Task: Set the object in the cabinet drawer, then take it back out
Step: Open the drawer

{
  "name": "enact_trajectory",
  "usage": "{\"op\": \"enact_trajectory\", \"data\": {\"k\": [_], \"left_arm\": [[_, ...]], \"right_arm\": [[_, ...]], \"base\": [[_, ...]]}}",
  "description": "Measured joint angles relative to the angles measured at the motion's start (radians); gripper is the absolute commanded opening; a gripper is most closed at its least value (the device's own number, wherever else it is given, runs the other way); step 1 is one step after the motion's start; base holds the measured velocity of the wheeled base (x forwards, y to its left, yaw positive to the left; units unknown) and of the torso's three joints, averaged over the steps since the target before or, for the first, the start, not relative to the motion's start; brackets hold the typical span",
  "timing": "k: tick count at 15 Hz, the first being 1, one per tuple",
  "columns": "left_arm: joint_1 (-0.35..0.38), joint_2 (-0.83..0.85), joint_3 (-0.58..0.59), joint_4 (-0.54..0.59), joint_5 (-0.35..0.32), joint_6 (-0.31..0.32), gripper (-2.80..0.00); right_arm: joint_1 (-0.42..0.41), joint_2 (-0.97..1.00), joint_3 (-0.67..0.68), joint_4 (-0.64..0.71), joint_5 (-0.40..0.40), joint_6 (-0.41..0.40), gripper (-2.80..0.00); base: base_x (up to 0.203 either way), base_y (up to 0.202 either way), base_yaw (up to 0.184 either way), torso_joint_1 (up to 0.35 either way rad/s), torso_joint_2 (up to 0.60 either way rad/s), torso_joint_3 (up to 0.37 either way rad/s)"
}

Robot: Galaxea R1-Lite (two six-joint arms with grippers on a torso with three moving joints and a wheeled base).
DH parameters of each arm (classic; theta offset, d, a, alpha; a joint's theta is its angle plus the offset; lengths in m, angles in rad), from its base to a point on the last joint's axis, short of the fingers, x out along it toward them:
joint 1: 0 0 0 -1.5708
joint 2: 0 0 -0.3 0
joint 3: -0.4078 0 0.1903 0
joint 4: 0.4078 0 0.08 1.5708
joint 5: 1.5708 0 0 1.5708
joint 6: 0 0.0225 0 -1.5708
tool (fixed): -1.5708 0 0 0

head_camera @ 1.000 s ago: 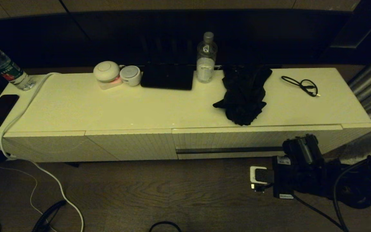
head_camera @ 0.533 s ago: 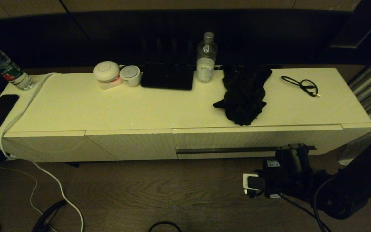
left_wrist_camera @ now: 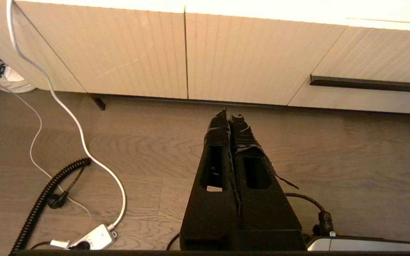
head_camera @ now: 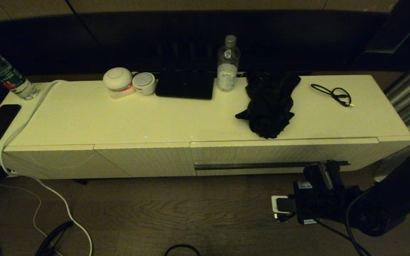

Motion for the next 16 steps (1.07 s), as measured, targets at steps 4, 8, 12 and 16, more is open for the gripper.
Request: {"op": "enact_trajectory", "data": {"k": [4, 8, 12, 16], "left_arm": [[0.000, 0.000, 0.000, 0.000, 0.000, -0.001, -2.80], [0.000, 0.000, 0.000, 0.000, 0.000, 0.000, -2.80], [0.000, 0.000, 0.000, 0.000, 0.000, 0.000, -2.80], [0.000, 0.000, 0.000, 0.000, 0.000, 0.000, -2.80]], "right_arm": [[-0.005, -0.046, -0.010, 0.039, 0.000, 0.004, 0.00], [-0.009, -0.074, 0.003, 0.035, 0.006, 0.017, 0.00], [-0.017, -0.082, 0.019, 0.044, 0.027, 0.018, 0.00], [-0.029, -0.051, -0.005, 0.087, 0.029, 0.019, 0.00]], "base": [[0.000, 0.000, 0.000, 0.000, 0.00, 0.000], [0.000, 0.000, 0.000, 0.000, 0.00, 0.000], [0.000, 0.000, 0.000, 0.000, 0.00, 0.000], [0.000, 0.000, 0.000, 0.000, 0.00, 0.000]]}}
